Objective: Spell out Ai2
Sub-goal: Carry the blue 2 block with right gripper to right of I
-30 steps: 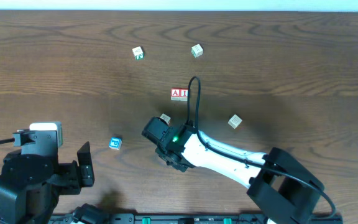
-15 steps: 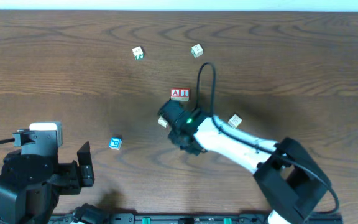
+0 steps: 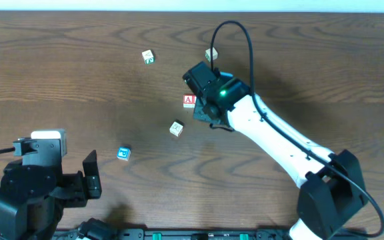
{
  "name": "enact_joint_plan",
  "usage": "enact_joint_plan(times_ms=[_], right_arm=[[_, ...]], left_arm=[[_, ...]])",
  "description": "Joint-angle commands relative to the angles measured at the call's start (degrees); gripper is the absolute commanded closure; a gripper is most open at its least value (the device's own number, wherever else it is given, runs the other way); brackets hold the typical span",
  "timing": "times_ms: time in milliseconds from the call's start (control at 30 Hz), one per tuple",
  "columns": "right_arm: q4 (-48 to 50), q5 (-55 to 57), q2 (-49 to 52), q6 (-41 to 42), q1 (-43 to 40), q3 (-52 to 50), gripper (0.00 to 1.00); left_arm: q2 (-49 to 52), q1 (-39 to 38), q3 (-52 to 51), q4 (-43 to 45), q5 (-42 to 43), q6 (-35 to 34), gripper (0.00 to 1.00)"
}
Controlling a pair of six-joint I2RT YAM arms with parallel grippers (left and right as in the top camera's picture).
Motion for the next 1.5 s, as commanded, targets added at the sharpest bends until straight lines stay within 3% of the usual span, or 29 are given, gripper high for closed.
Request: enact_joint_plan(times_ms=[0,533,900,1467], right_arm=[[-0.44,6.23,-1.05,-6.05,-1.53,0.74,0.78],[4.76,1.88,4.11,-8.59,-7.96,0.74,0.82],[7.17,-3.98,11.76,-8.63,-7.82,0.74,0.85],[13.46,-6.43,13.49,-13.6,-7.78,0.74,0.82]], left_arm=[[0.15,0.09,0.87,0.57,0.17,-0.46,0.04],[7.32,0.09,0.87,2.05,0.17,-3.04,0.05],[8.02,0.09,0.87,7.02,0.2,-4.94,0.05],[8.02,0.09,0.87,7.32,0.2,-4.96,0.04]])
